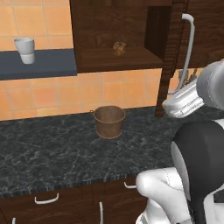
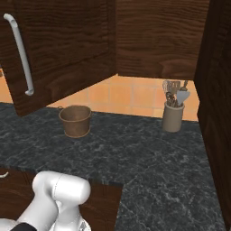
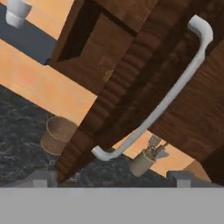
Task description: Open the cabinet, pick up the bread from the cabinet and place it in the basket. Then move the basket to the dining counter.
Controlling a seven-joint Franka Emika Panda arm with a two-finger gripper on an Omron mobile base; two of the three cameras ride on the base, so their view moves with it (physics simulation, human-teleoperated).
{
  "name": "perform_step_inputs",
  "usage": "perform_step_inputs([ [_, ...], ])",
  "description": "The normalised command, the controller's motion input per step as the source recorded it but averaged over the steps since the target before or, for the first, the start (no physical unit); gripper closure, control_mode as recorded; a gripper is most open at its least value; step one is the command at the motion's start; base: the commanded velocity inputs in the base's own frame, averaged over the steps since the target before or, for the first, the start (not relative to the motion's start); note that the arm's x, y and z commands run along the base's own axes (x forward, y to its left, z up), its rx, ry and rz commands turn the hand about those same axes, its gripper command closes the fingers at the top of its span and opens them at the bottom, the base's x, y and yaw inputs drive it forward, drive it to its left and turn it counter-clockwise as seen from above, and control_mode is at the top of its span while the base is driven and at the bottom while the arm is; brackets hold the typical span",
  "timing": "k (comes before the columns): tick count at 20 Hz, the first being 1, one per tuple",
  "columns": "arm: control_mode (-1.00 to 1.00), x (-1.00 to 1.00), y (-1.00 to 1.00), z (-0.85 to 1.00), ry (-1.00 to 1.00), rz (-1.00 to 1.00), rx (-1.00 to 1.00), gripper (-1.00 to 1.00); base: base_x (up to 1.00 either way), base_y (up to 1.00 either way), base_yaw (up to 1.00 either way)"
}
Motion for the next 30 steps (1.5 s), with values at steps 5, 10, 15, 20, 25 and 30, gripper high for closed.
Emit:
perform_step_inputs([
  [5,-1.00,0.59,0.37,-0.09,0.09,-0.42,-0.69,-1.00,0.00,0.00,0.00],
  [10,-1.00,0.78,0.30,-0.12,0.35,-0.41,-0.58,-1.00,0.00,0.00,0.00],
  [15,-1.00,0.85,0.82,0.09,0.29,-0.33,-0.37,-1.00,0.00,0.00,0.00],
  [20,-1.00,0.76,0.27,-0.06,0.13,-0.37,-0.17,-1.00,0.00,0.00,0.00],
  [25,-1.00,0.23,-0.95,-0.18,0.01,-0.27,0.02,-1.00,0.00,0.00,0.00],
  [30,-1.00,-0.81,-1.00,0.55,-0.16,-0.04,0.21,-1.00,0.00,0.00,0.00],
])
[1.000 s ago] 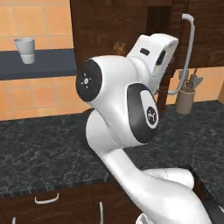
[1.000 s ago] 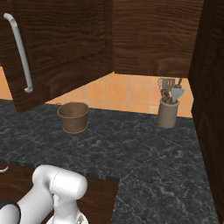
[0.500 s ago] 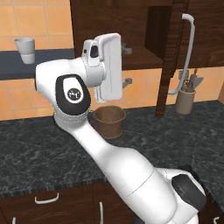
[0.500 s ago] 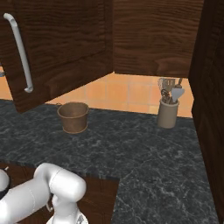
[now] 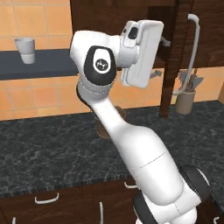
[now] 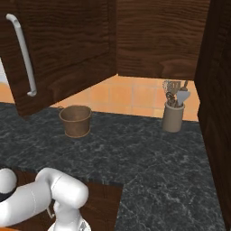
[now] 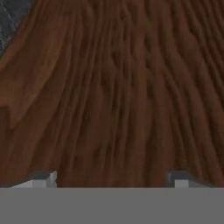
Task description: Open the cabinet, pick up the bread from the cabinet and place it in the basket. Then move the basket to the dining counter.
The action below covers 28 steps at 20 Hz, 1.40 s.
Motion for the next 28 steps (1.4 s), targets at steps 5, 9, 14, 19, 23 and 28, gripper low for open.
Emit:
perform_step_inputs([
  [5,-1.00,-0.63,-1.00,0.36,-0.09,0.01,0.28,-1.00,0.00,0.00,0.00],
  [9,-1.00,-0.12,-1.00,-0.06,-0.03,0.18,0.29,-1.00,0.00,0.00,0.00],
  [14,-1.00,0.01,-0.79,-0.01,-0.03,0.15,0.14,-1.00,0.00,0.00,0.00],
  [19,-1.00,0.08,0.00,-0.06,-0.02,0.00,0.03,-1.00,0.00,0.00,0.00],
  [23,-1.00,0.23,0.92,-0.16,-0.06,-0.04,0.00,-1.00,0.00,0.00,0.00],
  [28,-1.00,0.58,0.98,-0.28,-0.05,-0.08,0.09,-1.00,0.00,0.00,0.00],
])
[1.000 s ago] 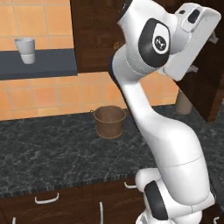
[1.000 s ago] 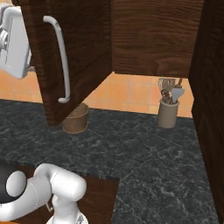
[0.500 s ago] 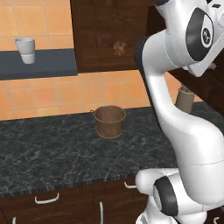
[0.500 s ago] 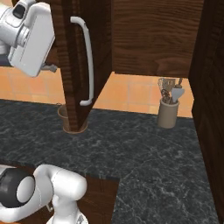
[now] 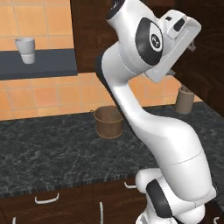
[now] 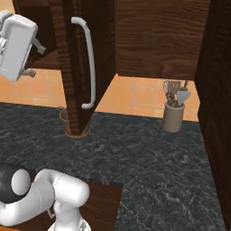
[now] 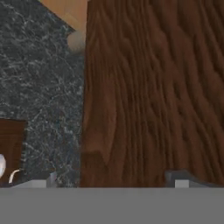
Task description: Open the cabinet, pick up the bread from the cabinet and place it in the basket. Then move the basket to the dining counter.
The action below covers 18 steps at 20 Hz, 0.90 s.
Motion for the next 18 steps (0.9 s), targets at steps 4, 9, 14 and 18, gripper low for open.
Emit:
perform_step_inputs([
  [4,-1.00,0.47,0.65,-0.82,-0.23,-0.11,0.46,-1.00,0.00,0.00,0.00],
  [9,-1.00,0.09,0.17,-0.99,-0.16,0.00,0.69,-1.00,0.00,0.00,0.00],
  [14,-1.00,-0.38,0.00,-0.90,-0.34,0.00,0.58,-1.00,0.00,0.00,0.00],
  [18,-1.00,-0.18,0.19,-0.30,-0.60,0.00,0.21,-1.00,0.00,0.00,0.00],
])
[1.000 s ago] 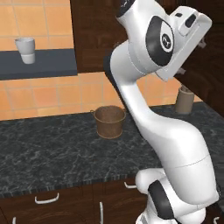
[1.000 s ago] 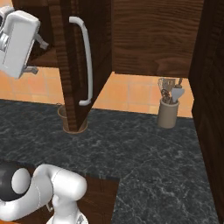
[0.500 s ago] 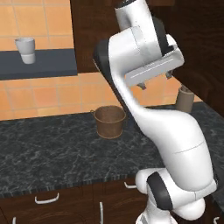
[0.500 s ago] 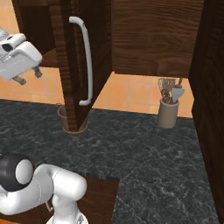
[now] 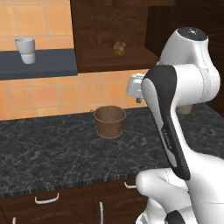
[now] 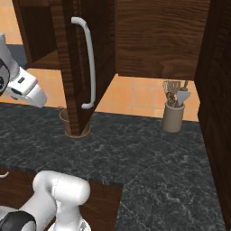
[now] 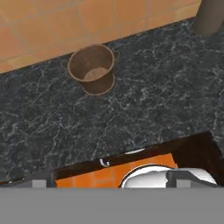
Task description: Open the cabinet, pick up the bread from the cabinet and place it in the basket. Then move the basket to the dining counter.
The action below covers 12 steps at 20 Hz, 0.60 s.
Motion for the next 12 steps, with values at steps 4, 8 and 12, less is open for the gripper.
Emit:
perform_step_inputs([
  [4,-1.00,0.17,0.01,0.00,-0.21,0.01,-0.06,-1.00,0.00,0.00,0.00],
  [8,-1.00,0.62,-0.04,0.16,-0.32,-0.13,0.05,-1.00,0.00,0.00,0.00],
  [12,-1.00,0.45,0.00,0.22,-0.57,-0.12,0.00,-1.00,0.00,0.00,0.00],
])
